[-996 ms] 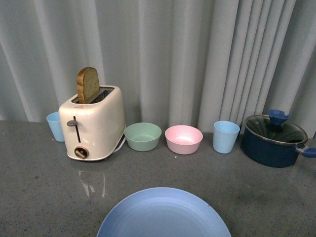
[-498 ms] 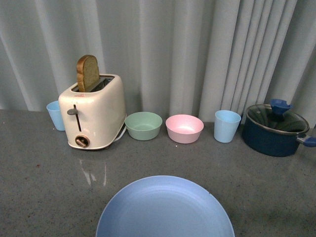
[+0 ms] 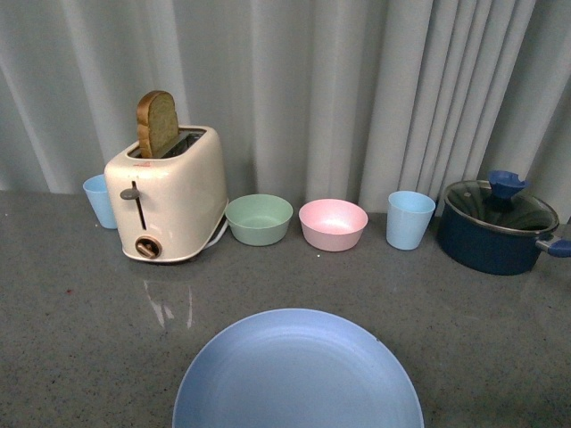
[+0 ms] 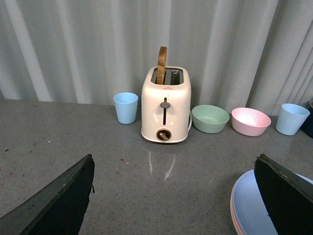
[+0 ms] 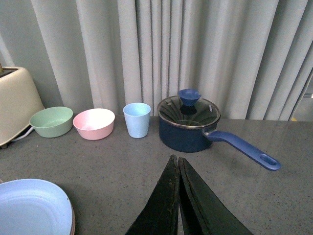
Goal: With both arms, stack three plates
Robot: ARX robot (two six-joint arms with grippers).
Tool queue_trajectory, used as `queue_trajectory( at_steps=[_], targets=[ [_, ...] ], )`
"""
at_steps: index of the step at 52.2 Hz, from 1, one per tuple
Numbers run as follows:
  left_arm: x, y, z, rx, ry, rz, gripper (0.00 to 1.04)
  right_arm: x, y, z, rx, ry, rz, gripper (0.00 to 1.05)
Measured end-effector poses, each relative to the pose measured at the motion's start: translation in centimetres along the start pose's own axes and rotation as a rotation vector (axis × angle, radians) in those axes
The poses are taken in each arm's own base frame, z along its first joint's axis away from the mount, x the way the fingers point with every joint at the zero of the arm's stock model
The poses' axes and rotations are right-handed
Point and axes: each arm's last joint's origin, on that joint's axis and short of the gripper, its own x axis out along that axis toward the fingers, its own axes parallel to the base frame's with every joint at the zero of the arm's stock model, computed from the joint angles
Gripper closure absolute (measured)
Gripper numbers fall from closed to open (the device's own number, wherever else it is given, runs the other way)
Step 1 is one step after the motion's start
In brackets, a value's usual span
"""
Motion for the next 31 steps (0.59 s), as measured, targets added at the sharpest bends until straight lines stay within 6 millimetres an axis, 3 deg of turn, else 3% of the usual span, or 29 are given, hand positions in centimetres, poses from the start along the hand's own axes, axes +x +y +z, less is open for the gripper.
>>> queue_trajectory(
  at_steps=[31],
  targets=[
    [0.0,0.0,0.0,0.000,0.000,0.000,0.07,-2.0,0.0,0.4,0.000,-0.017,0.000,1.02]
  ],
)
